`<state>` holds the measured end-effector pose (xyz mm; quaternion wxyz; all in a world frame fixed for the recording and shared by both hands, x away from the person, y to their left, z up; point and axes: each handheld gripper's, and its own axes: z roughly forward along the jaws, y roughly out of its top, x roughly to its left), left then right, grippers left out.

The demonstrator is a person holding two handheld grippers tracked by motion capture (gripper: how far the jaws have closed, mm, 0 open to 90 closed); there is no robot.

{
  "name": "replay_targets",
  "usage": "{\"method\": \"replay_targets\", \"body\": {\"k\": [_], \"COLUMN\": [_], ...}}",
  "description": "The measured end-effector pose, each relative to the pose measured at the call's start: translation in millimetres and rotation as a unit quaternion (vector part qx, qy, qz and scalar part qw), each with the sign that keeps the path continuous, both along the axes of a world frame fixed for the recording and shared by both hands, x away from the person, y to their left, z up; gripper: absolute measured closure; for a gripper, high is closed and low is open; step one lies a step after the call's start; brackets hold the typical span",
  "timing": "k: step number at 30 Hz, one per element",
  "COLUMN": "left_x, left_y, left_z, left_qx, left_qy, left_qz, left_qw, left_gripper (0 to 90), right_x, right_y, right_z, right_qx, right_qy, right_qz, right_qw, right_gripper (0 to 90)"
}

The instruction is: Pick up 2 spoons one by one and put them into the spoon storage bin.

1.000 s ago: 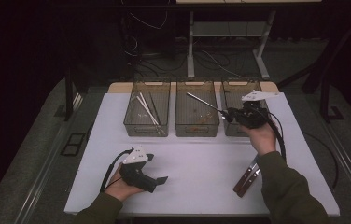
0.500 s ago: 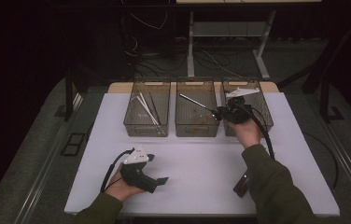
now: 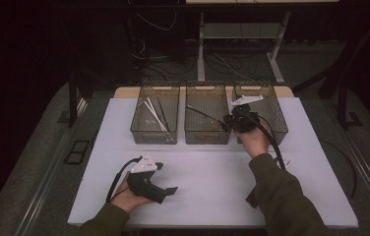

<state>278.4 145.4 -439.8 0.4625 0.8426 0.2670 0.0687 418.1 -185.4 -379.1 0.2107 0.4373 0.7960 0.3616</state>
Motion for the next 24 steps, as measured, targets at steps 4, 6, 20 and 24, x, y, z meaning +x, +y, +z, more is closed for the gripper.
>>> {"method": "replay_targets", "body": {"k": [4,6,20,24], "left_x": [-0.1,-0.1,-0.1,-0.1], "left_y": [-0.2,-0.1,0.1,0.0], "left_z": [0.0,0.0,0.0,-0.1], "left_qx": [-0.001,-0.001,0.002,0.002], "left_qy": [0.0,0.0,0.0,0.001], "left_qz": [0.0,0.001,0.0,0.001], "left_qw": [1.0,1.0,1.0,1.0], "left_gripper": [0.1,0.1,0.1,0.1], "right_x": [-0.3,-0.8,-17.6,-24.9], "right_y": [-1.3,-3.2,-26.3,-36.7], "right_z": [0.5,2.1,11.5,12.7], "right_qx": [0.0,0.004,0.057,0.071], "right_qy": [-0.003,-0.004,0.002,0.006], "right_qz": [0.001,0.006,0.05,0.065], "right_qw": [1.0,1.0,0.9972,0.9953], "right_gripper": [73.4,68.7,44.9,42.9]}}
